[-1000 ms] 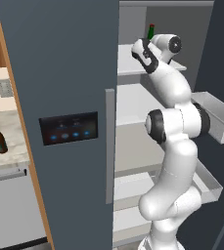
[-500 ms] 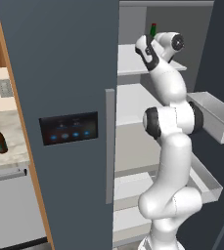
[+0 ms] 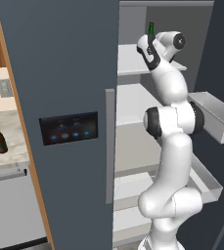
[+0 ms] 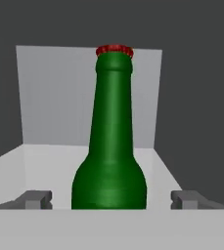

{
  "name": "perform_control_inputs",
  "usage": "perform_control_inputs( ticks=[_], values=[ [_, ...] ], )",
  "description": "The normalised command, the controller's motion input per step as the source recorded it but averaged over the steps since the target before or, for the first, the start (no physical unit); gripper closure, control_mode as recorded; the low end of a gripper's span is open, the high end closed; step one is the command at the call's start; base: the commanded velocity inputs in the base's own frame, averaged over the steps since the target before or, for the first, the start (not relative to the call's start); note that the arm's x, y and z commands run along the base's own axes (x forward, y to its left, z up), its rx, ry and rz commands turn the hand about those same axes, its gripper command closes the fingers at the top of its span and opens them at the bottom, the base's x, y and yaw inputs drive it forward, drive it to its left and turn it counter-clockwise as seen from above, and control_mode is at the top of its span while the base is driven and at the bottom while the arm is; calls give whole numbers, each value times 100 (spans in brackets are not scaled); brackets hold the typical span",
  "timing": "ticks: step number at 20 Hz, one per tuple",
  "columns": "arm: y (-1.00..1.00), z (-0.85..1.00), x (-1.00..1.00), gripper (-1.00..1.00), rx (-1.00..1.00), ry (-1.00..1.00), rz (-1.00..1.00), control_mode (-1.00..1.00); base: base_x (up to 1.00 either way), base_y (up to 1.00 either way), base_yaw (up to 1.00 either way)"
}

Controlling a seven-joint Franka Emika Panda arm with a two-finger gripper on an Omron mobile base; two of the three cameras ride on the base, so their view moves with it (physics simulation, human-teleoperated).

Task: Place the beers on the top shelf of the fridge to keep them out of children's reach, and place the avocado on lower shelves for easy access.

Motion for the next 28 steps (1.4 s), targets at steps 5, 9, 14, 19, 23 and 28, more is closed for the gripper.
perform_control_inputs(
  ticks=[5, 9, 14, 19, 23, 28],
  values=[
    [3, 0, -12, -100, -3, 0, 0, -100, 0, 0, 0],
    [0, 0, -25, -100, -4, 0, -3, -100, 0, 0, 0],
    [0, 0, -48, -100, -4, 4, -5, -100, 0, 0, 0],
    [0, 0, -68, -100, -4, 5, -5, -100, 0, 0, 0],
    [16, 0, -94, -100, -6, 4, -3, -100, 0, 0, 0],
    [27, 0, -99, -100, -5, 1, 0, -100, 0, 0, 0]
  ],
)
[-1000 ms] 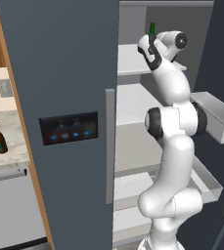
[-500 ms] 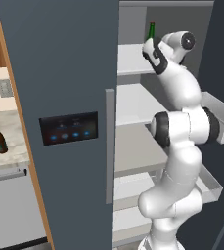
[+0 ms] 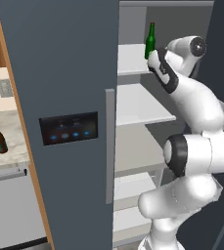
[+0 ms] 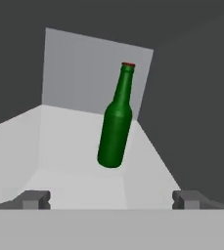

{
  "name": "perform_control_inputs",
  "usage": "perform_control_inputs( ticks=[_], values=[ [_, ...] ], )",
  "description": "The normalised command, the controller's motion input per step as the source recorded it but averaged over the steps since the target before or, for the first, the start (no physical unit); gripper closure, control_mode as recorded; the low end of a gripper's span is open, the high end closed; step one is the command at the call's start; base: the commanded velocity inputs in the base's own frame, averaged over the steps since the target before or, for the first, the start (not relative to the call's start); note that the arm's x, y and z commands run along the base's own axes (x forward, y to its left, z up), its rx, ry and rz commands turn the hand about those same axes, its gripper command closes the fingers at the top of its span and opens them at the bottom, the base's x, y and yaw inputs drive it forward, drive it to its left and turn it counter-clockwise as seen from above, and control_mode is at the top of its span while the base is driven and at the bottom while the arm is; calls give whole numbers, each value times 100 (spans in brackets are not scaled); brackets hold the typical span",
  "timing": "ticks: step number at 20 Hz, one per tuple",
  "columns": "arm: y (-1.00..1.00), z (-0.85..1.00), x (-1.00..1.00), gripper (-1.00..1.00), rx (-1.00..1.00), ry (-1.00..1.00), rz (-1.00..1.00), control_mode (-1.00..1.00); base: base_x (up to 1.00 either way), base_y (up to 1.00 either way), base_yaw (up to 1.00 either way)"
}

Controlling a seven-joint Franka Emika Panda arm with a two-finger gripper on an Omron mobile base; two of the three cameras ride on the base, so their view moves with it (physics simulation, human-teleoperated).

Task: Place the beers on the top shelf of the fridge to keep them out of children's reach, and place the avocado on lower shelves for easy access.

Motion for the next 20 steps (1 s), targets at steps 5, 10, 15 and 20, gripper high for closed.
perform_control_inputs(
  ticks=[5, 10, 15, 20],
  values=[
    [39, -7, -100, -100, -1, 0, 0, -100, 0, 0, 0],
    [33, -4, -100, -100, 0, 1, 0, -100, 0, 0, 0],
    [20, 0, -100, -100, 0, 8, 0, -100, 0, 0, 0],
    [10, 0, -100, -100, 0, 12, 0, -100, 0, 0, 0]
  ],
)
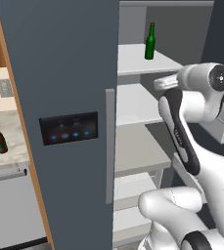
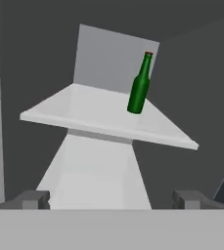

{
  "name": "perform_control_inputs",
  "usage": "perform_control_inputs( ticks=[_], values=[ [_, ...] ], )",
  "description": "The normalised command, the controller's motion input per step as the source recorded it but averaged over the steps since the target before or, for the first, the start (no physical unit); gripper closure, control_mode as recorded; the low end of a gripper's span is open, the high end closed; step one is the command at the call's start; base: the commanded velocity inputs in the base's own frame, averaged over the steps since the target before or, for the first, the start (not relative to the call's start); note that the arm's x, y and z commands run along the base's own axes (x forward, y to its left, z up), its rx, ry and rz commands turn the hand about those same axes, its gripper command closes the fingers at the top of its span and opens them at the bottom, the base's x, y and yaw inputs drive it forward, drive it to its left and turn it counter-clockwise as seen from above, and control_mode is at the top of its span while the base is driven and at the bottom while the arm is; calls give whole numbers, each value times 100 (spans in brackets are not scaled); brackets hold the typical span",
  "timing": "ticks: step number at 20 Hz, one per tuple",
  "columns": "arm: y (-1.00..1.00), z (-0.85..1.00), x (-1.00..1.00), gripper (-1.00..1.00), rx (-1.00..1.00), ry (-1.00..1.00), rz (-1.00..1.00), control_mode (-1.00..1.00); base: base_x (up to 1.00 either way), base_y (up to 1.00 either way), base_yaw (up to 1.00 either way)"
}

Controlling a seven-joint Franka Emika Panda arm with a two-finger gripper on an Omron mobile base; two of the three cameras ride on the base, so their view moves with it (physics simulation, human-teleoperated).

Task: Place the beers on the top shelf of the fridge to keep them out of children's reach, and place the avocado on lower shelves for easy access.

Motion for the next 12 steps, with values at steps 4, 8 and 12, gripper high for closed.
perform_control_inputs(
  ticks=[4, 8, 12],
  values=[
    [12, 0, -99, -100, 0, 14, 0, -100, 0, 0, 0],
    [24, 0, -88, -100, -1, 14, 0, -100, 0, 0, 0],
    [18, 0, -83, -100, -1, 11, 0, -100, 0, 0, 0]
  ],
)
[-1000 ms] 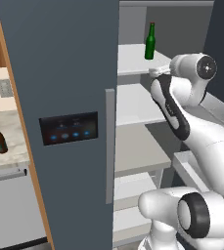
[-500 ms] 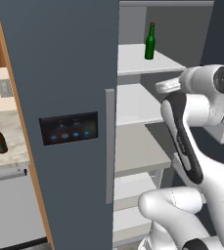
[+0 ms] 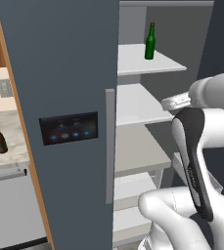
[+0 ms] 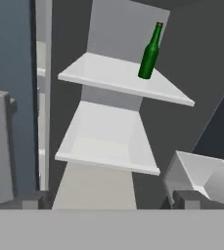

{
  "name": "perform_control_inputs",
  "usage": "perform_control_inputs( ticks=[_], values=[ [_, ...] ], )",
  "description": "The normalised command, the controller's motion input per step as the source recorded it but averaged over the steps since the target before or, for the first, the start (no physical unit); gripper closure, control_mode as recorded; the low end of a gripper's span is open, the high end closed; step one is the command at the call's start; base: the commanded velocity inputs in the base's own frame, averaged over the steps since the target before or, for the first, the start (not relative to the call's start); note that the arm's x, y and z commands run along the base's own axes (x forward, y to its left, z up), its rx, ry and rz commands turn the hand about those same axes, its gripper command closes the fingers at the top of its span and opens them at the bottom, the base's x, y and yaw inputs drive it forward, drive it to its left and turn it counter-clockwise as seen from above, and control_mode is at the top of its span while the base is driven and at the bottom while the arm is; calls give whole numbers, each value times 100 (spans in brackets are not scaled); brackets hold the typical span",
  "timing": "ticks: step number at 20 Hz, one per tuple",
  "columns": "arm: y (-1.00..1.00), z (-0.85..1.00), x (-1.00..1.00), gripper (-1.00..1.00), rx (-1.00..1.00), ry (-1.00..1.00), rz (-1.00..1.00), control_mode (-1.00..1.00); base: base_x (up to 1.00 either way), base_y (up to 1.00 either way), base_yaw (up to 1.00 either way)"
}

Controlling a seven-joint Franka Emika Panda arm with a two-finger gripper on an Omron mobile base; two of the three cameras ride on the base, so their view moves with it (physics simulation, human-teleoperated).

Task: Place the beers on the top shelf of the fridge to keep them out of children's reach, and place the avocado on lower shelves for easy access.

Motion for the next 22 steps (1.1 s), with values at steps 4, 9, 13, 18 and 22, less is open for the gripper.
perform_control_inputs(
  ticks=[4, 9, 13, 18, 22],
  values=[
    [21, 0, -66, -100, -1, 10, 0, -100, 0, 0, 0],
    [25, 0, -45, -100, 0, 10, 1, -100, 0, 0, 0],
    [37, 0, -35, -100, -2, 10, 1, -100, 0, 0, 0],
    [8, 0, -8, -100, -1, 1, 0, 100, -25, 50, 2],
    [0, 0, 0, -100, 0, 0, 0, 100, -19, 85, 4]
  ],
)
